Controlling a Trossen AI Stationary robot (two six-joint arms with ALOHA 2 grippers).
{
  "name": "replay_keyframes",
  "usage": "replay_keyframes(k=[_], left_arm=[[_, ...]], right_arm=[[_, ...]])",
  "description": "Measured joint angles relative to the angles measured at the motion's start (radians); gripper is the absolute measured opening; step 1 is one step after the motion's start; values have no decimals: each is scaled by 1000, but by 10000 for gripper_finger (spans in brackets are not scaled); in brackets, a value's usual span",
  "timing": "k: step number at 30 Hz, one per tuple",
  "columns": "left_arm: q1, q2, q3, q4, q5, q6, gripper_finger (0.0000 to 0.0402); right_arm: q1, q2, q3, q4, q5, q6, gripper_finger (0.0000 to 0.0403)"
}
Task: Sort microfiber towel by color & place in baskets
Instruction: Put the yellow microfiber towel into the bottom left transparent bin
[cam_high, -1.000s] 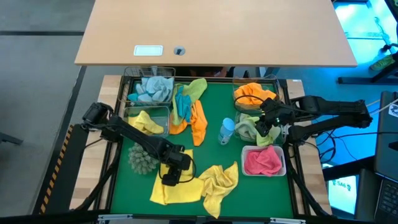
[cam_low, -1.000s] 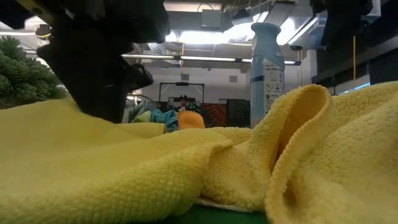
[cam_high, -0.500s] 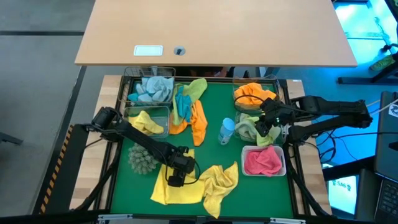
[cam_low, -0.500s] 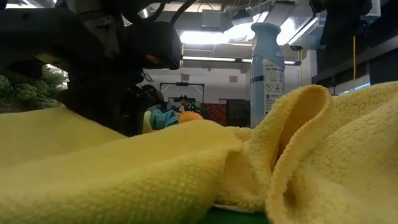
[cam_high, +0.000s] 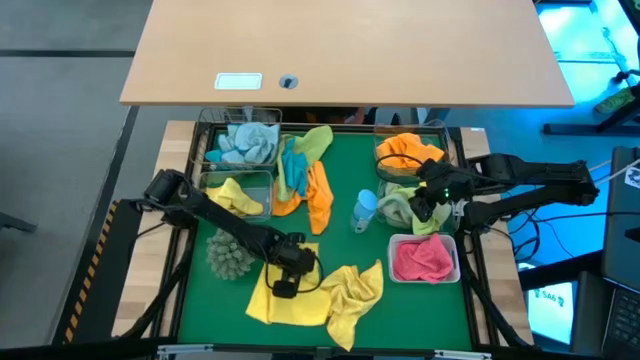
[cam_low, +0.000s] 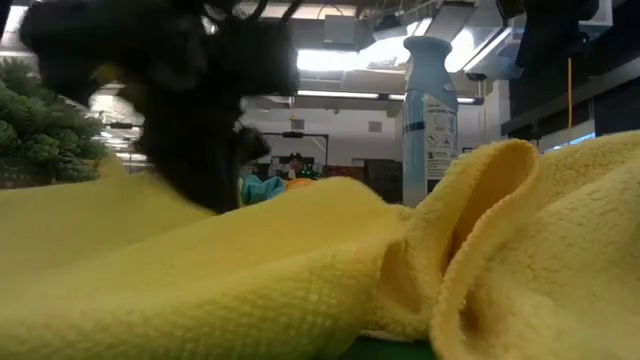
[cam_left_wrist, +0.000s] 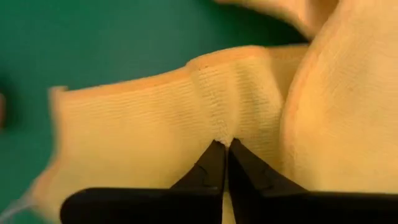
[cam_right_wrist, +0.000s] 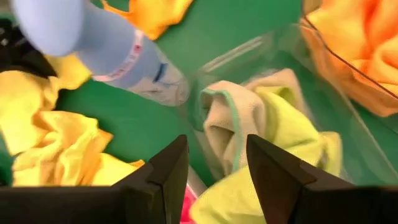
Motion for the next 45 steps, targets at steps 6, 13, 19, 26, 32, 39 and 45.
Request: replay_keyframes(k=[6, 13, 19, 26, 32, 39, 45], left_arm=[[49, -113, 2, -1, -5, -2, 2], [101, -292, 2, 2, -28, -4, 1], [139, -474, 3, 4, -92, -4, 1], [186, -684, 4, 1, -218, 7, 0], [233, -860, 4, 1, -315, 56, 0], [267, -1042, 4, 5, -394, 83, 0], [268, -1172, 4, 6, -434, 84, 0]], right_arm=[[0, 0, 0, 74, -75, -29, 163], [0, 0, 0, 98, -95, -32, 163], [0, 0, 0, 99, -95, -32, 163], [0, 0, 0, 104, -95, -32, 163], [0, 0, 0, 127, -95, -32, 163], [0, 0, 0, 131, -95, -33, 163], [0, 0, 0, 131, -96, -33, 163]])
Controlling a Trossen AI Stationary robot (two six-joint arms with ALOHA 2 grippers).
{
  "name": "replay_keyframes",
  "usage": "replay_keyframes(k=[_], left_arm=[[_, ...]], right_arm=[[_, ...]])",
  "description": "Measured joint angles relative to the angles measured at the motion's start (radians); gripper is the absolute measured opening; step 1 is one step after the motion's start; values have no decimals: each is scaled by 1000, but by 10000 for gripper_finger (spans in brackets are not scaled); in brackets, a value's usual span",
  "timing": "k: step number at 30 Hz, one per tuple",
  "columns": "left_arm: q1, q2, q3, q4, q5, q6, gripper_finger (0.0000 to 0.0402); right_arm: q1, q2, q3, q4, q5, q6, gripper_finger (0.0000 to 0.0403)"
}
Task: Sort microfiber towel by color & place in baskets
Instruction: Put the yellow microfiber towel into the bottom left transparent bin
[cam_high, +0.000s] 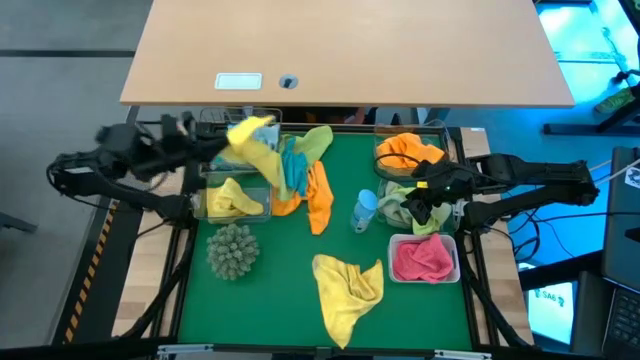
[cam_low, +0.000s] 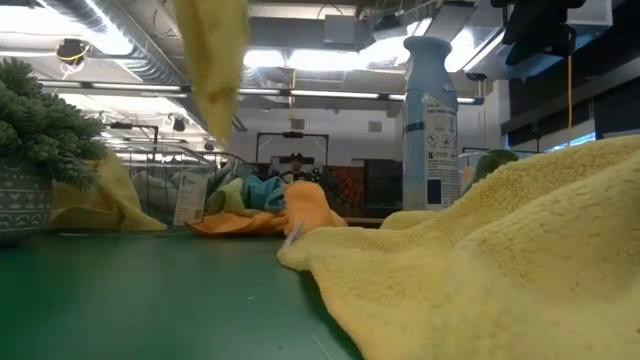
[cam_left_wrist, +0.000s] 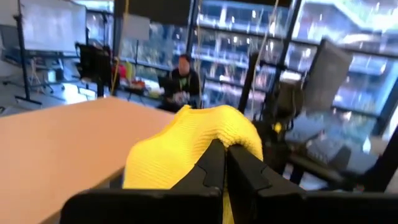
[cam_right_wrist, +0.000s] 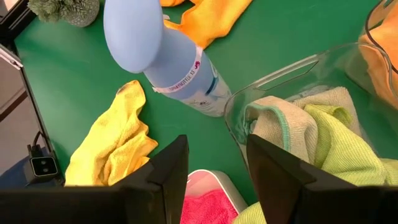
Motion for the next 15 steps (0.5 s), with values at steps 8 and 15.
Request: replay_keyframes(k=[8, 15], left_arm=[[0, -161, 2, -11, -27, 9, 0], [0, -214, 2, -227, -61, -34, 0]], right_arm=[[0, 0, 0, 0, 0, 0, 163], [0, 0, 0, 0, 0, 0, 163]])
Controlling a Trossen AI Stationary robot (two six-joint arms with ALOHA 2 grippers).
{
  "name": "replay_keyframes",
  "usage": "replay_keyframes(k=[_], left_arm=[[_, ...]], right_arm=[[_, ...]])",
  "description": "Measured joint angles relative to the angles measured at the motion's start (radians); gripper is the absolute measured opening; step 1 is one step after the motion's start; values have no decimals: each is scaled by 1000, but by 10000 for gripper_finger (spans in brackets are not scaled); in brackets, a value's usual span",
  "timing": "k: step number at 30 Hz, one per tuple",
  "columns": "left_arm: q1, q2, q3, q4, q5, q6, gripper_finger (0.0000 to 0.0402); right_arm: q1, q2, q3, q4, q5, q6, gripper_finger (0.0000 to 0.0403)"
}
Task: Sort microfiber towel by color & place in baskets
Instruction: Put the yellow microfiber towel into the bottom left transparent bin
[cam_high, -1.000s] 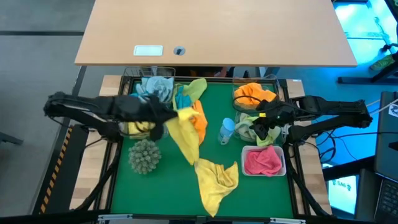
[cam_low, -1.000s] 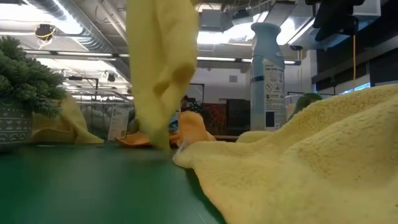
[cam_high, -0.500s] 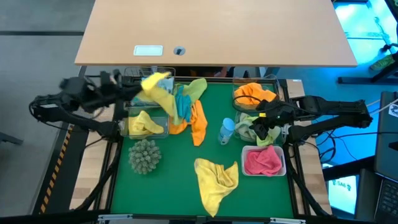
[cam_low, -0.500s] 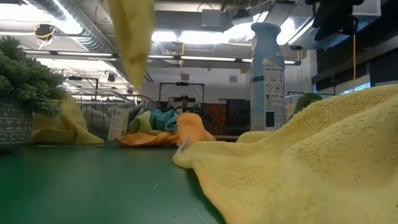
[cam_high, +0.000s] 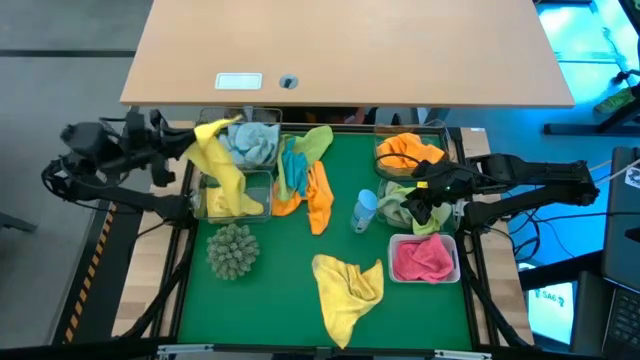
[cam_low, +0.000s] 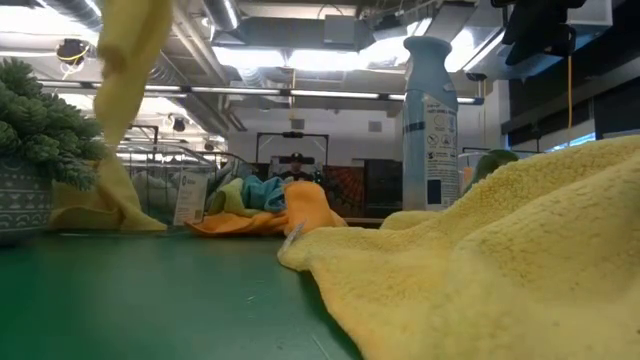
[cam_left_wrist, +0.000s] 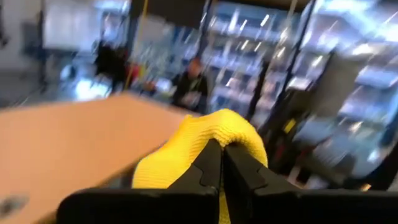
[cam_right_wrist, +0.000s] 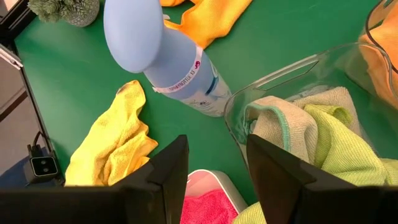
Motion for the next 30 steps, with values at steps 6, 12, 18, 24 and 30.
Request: replay_keyframes(k=[6, 12, 18, 24, 30], left_arm=[[0, 32, 0, -282, -86, -161, 0], [0, 105, -1, -492, -77, -327, 0], [0, 219, -2, -590, 0, -414, 0], [0, 357, -1, -613, 62, -415, 0], [0, 509, -2, -706, 100, -405, 0]], right_arm=[[0, 0, 0, 0, 0, 0, 163], [0, 0, 0, 9, 0, 0, 163], [0, 0, 0, 9, 0, 0, 163], [0, 0, 0, 8, -6, 0, 163], [33, 0, 0, 24, -32, 0, 163]])
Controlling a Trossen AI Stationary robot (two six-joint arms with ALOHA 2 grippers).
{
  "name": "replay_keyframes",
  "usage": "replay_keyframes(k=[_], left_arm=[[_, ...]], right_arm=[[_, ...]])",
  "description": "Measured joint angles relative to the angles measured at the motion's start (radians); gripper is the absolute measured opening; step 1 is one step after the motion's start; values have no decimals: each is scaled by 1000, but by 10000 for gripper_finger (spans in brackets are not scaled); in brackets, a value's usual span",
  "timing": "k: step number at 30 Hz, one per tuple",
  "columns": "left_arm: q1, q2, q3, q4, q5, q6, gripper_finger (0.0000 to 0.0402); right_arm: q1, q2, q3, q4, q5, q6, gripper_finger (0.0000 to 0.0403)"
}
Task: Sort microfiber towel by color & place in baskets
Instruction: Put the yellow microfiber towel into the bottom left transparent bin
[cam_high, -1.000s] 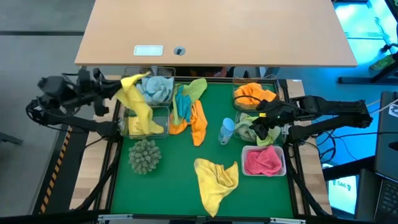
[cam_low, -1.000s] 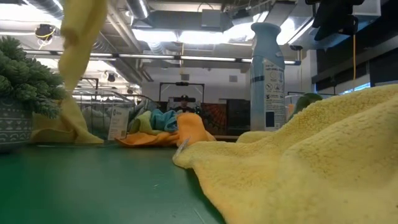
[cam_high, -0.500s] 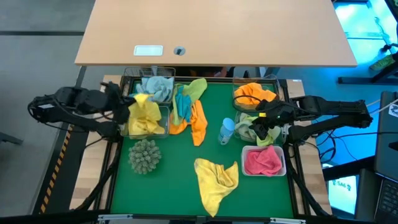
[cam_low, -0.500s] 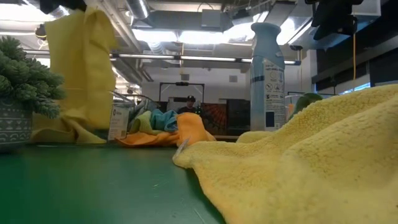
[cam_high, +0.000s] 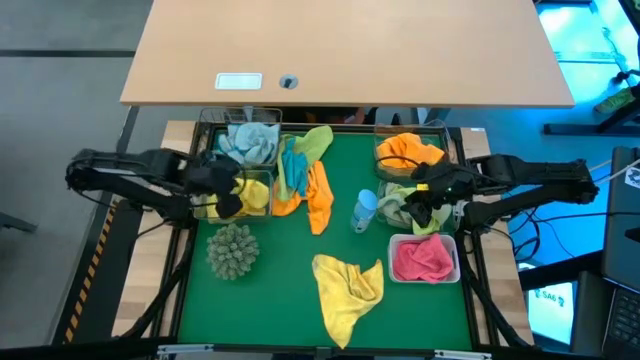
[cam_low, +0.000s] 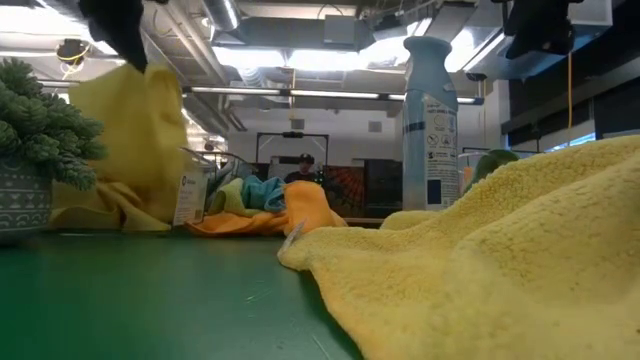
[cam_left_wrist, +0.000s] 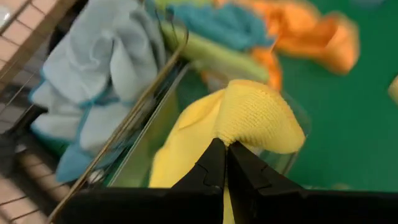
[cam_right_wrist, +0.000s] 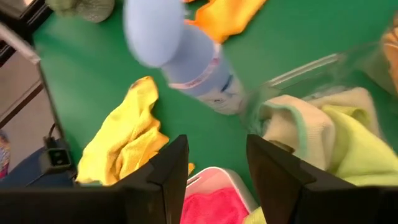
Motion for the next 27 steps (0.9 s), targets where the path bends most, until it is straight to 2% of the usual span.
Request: replay_keyframes(k=[6, 10, 20, 23, 27], left_arm=[[0, 122, 0, -31, 6, 37, 0], [0, 190, 0, -29, 5, 73, 0], [45, 332, 0, -7, -3, 188, 1], [63, 360, 0, -7, -2, 204, 18], [78, 375, 0, -7, -1, 203, 59]], right_arm=[[150, 0, 0, 160, 14, 5, 163], [267, 5, 0, 251, 63, 6, 163], [490, 124, 0, 264, 202, 6, 163], [514, 182, 0, 266, 211, 6, 163], [517, 259, 0, 274, 212, 6, 163]])
